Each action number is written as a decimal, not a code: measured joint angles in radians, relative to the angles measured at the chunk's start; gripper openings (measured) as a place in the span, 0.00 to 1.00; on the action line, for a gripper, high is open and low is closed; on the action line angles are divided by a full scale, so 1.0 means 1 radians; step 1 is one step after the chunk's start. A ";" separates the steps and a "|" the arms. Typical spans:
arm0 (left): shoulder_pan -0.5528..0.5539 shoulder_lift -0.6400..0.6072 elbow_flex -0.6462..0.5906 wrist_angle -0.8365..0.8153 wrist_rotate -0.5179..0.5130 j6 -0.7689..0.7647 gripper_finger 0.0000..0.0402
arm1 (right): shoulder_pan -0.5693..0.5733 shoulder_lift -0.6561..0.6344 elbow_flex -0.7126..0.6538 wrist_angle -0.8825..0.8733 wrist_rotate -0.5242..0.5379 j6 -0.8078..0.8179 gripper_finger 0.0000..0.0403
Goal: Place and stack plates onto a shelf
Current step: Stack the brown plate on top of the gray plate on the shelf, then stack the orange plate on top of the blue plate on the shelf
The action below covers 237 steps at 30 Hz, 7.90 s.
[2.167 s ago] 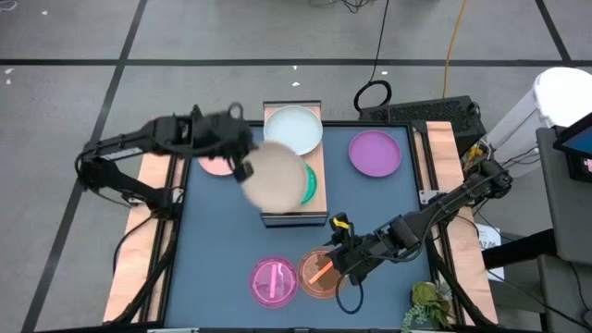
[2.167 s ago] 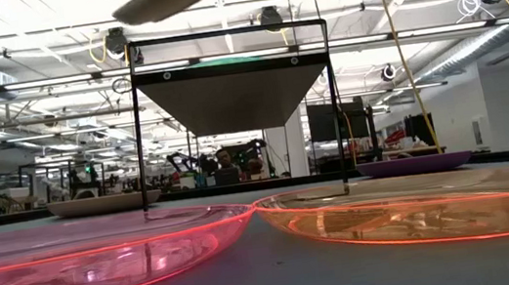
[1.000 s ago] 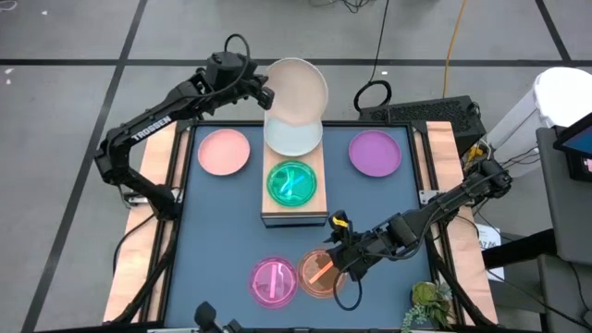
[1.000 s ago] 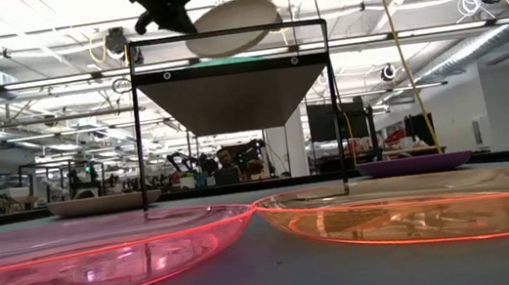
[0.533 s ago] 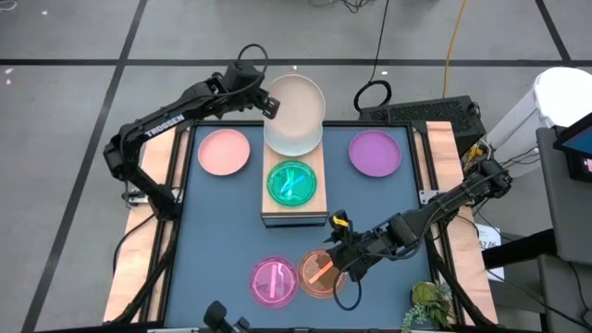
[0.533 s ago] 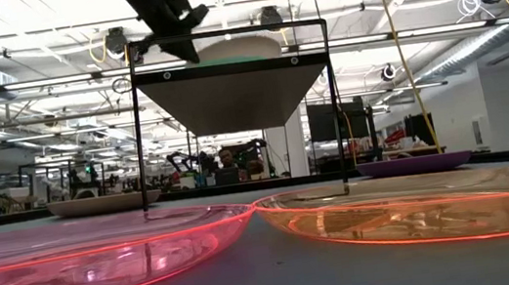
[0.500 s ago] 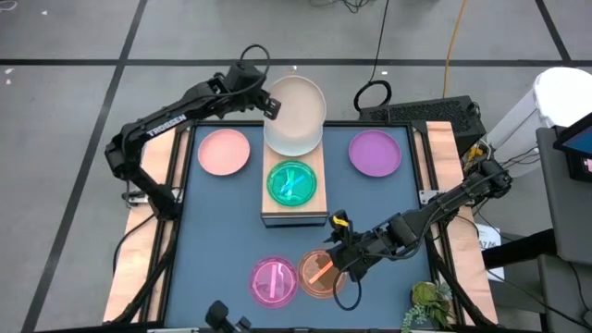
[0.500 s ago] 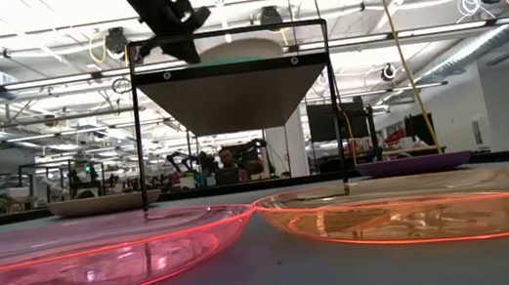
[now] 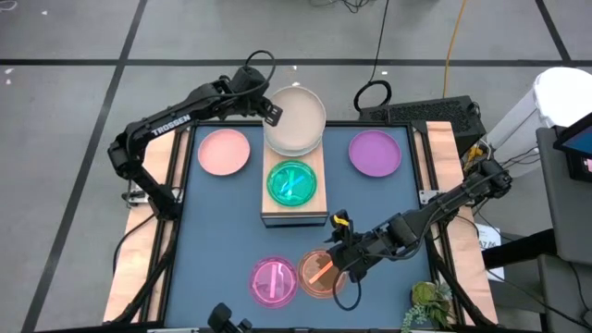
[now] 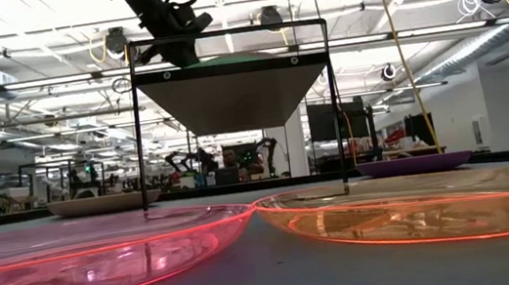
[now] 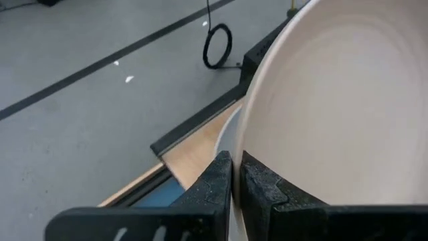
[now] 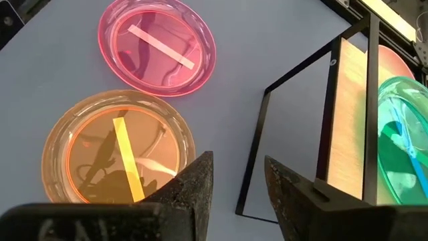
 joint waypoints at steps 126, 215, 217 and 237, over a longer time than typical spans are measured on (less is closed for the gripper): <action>-0.630 -0.708 -0.820 0.282 0.008 0.020 0.20 | 0.275 0.250 0.000 -0.044 -0.089 0.440 0.29; -0.710 -0.708 -0.819 0.281 -0.091 -0.016 0.20 | 0.283 0.088 -0.119 0.165 0.117 -0.185 0.00; -0.710 -0.708 -0.819 0.282 -0.091 -0.008 0.20 | 0.281 0.070 -0.118 0.165 0.138 -0.194 0.00; -0.746 -0.708 -0.970 0.426 -0.094 -0.025 0.20 | 0.217 0.023 0.052 -0.059 0.188 -0.322 0.00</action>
